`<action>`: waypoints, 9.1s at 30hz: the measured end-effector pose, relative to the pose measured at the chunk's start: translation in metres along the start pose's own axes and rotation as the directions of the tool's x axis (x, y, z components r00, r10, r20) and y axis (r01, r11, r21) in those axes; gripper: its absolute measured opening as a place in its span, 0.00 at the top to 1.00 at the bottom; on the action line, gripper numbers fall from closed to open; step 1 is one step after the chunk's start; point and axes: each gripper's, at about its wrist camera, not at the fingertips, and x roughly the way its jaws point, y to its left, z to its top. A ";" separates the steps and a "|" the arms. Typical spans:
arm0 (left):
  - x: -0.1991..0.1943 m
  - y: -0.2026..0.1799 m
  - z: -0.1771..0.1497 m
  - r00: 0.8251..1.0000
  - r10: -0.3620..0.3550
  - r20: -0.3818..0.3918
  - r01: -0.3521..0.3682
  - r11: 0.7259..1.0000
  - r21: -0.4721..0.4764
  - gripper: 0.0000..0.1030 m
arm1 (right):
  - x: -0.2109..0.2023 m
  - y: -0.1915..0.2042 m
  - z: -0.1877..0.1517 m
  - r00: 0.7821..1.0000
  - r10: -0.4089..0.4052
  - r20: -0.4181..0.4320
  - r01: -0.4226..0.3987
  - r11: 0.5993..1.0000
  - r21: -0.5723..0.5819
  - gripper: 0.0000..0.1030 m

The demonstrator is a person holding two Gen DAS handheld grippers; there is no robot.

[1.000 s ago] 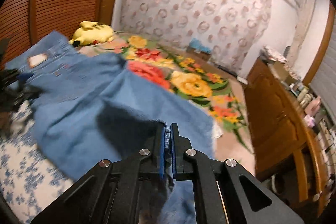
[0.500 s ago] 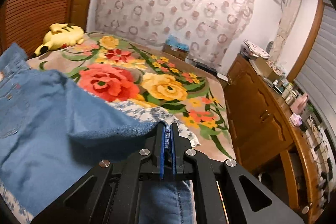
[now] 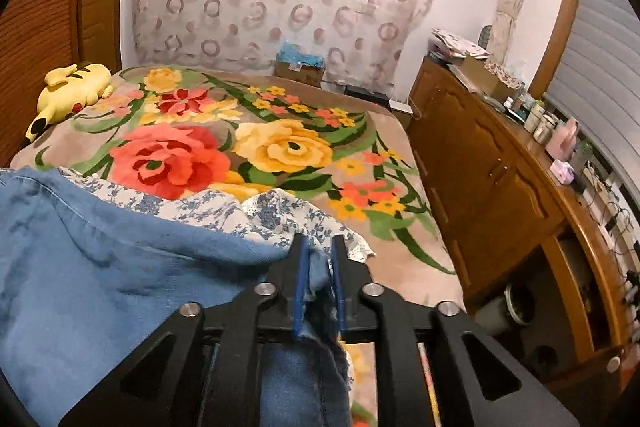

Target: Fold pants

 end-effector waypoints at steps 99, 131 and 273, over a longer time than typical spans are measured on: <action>-0.108 0.080 0.011 0.973 0.137 0.183 -0.115 0.985 -0.125 0.90 | -0.138 -0.033 -0.132 0.977 0.203 0.061 -0.210 0.966 0.154 0.88; -0.198 0.070 -0.115 0.992 0.106 0.062 -0.090 0.973 -0.215 0.96 | -0.188 -0.057 -0.253 0.952 0.305 -0.028 -0.295 0.938 0.183 0.88; -0.101 -0.074 -0.059 0.964 -0.262 -0.038 0.261 0.965 -0.040 0.96 | -0.087 0.129 -0.109 0.776 0.623 -0.096 -0.630 0.773 -0.076 0.92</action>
